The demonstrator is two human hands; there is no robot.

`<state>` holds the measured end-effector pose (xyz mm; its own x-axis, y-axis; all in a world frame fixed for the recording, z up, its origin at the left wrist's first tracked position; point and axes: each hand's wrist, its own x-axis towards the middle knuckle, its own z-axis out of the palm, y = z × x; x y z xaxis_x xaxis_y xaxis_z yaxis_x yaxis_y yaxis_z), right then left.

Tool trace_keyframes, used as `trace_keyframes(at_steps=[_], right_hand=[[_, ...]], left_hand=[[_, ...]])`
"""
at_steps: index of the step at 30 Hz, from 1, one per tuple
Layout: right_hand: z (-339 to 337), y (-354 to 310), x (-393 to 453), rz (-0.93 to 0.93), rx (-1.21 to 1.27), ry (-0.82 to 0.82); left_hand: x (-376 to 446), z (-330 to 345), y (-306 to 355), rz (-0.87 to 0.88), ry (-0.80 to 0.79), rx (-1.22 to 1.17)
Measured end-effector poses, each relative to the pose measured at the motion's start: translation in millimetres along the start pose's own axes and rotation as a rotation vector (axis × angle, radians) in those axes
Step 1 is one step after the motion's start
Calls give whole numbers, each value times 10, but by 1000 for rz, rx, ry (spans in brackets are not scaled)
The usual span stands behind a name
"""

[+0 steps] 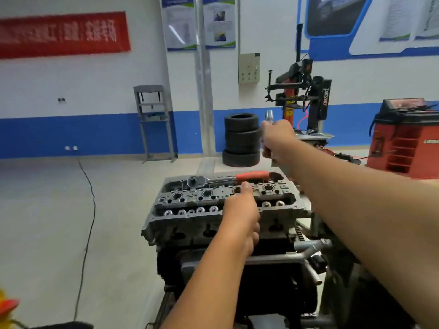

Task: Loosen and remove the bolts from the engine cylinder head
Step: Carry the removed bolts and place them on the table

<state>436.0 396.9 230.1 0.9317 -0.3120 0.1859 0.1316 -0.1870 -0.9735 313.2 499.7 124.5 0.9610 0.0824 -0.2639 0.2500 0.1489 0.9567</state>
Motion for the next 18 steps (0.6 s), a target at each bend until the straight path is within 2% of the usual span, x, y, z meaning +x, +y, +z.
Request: trace_keyframes(at_steps=[2, 4, 9, 13, 18], right_hand=[[-3, 42, 48, -159, -437, -58], [150, 211, 10, -290, -712, -188], [417, 613, 49, -445, -1023, -336], [429, 610, 183, -507, -1211, -416], [496, 574, 215, -690, -1523, -407]], left_hand=[[83, -253, -41, 16, 20, -107], [214, -476, -10, 44, 61, -189], [433, -730, 30, 12, 68, -281], [472, -713, 17, 19, 52, -266], [519, -588, 63, 60, 78, -270]])
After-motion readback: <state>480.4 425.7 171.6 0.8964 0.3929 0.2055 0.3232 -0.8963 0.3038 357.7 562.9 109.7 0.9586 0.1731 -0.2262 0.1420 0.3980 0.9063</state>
